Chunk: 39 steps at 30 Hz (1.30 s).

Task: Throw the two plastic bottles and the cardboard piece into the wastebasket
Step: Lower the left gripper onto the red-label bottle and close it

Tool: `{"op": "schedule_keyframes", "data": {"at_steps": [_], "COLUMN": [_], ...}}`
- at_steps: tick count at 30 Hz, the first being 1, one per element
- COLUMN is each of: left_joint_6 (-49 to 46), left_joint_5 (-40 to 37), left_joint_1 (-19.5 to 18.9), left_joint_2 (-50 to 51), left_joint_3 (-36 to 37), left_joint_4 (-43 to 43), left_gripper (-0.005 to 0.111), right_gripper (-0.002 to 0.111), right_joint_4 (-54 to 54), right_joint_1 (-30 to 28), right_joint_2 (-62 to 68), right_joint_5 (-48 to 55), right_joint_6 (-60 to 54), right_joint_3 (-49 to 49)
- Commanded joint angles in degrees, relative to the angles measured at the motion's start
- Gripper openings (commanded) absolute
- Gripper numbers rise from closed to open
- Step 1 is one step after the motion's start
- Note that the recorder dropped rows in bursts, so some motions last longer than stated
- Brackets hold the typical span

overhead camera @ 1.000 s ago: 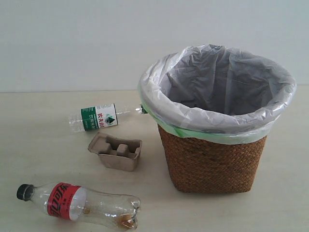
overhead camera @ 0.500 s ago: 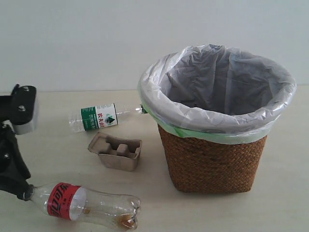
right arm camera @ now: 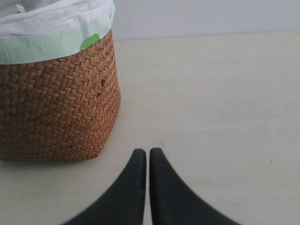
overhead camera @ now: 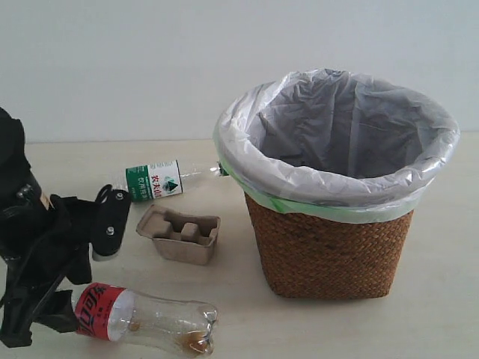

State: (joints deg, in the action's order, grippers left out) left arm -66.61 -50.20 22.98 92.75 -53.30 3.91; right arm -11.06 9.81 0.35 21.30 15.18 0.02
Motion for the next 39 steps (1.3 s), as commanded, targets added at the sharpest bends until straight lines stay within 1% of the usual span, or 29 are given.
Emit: {"op": "schedule_keyframes", "data": {"at_steps": [1,3,6,10,15,20,24,30,32,33,35,36,37,38,39], "left_joint_6": [-0.24,0.2,3.72,4.26,4.26,4.26,4.26,4.26,4.26,4.26,4.26,4.61,6.55,10.49,13.46], "left_joint_5": [4.2,5.53,6.06,7.84,7.57,5.9,7.78,10.28,12.13,12.23,11.91,11.32,11.31,11.44,11.44], "left_joint_1": [2.34,2.34,2.34,2.34,2.34,2.34,2.34,2.34,2.34,2.34,2.34,2.34,2.34,2.34,2.34], "left_joint_2": [0.89,0.89,0.89,0.89,1.03,3.39,6.39,12.38,14.35,15.18,16.3,16.34,16.23,16.07,15.5], "left_joint_3": [-0.08,-0.08,-0.08,-0.08,-0.08,-0.08,0.03,0.83,1.39,1.63,1.85,1.85,1.85,1.72,1.15], "left_joint_4": [-4.33,-4.95,-5.19,-4.86,-4.35,-3.91,-1.94,-1.23,0.37,0.89,1.82,2.13,3.06,3.35,3.1], "left_gripper": [0.057,0.058,0.063,0.069,0.069,0.069,0.069,0.068,0.063,0.057,0.042,0.031,0.02,0.01,0.004], "right_gripper": [0.0,0.0,0.0,0.0,0.0,0.0,0.0,0.0,0.0,0.0,0.0,0.0,0.0,0.0,0.0], "right_joint_4": [0.01,0.01,0.01,0.01,0.01,0.01,0.01,0.01,0.01,0.01,0.01,0.01,0.01,0.01,0.01], "right_joint_1": [-0.09,-0.09,-0.09,-0.09,-0.09,-0.09,-0.09,-0.09,-0.09,-0.09,-0.09,-0.09,-0.09,-0.09,-0.09], "right_joint_2": [-0.35,-0.35,-0.35,-0.35,-0.35,-0.35,-0.35,-0.35,-0.35,-0.35,-0.35,-0.35,-0.35,-0.35,-0.35], "right_joint_5": [-0.18,-0.18,-0.18,-0.18,-0.18,-0.18,-0.18,-0.18,-0.18,-0.18,-0.18,-0.18,-0.18,-0.18,-0.18], "right_joint_6": [-0.08,-0.24,-0.24,-0.07,-0.07,-0.2,-0.07,-0.16,-0.16,-0.16,-0.16,-0.16,-0.05,-0.05,-0.05], "right_joint_3": [-0.02,-0.02,-0.02,-0.02,-0.02,-0.02,-0.02,-0.02,-0.02,-0.02,-0.02,-0.02,-0.02,-0.02,-0.02]}}
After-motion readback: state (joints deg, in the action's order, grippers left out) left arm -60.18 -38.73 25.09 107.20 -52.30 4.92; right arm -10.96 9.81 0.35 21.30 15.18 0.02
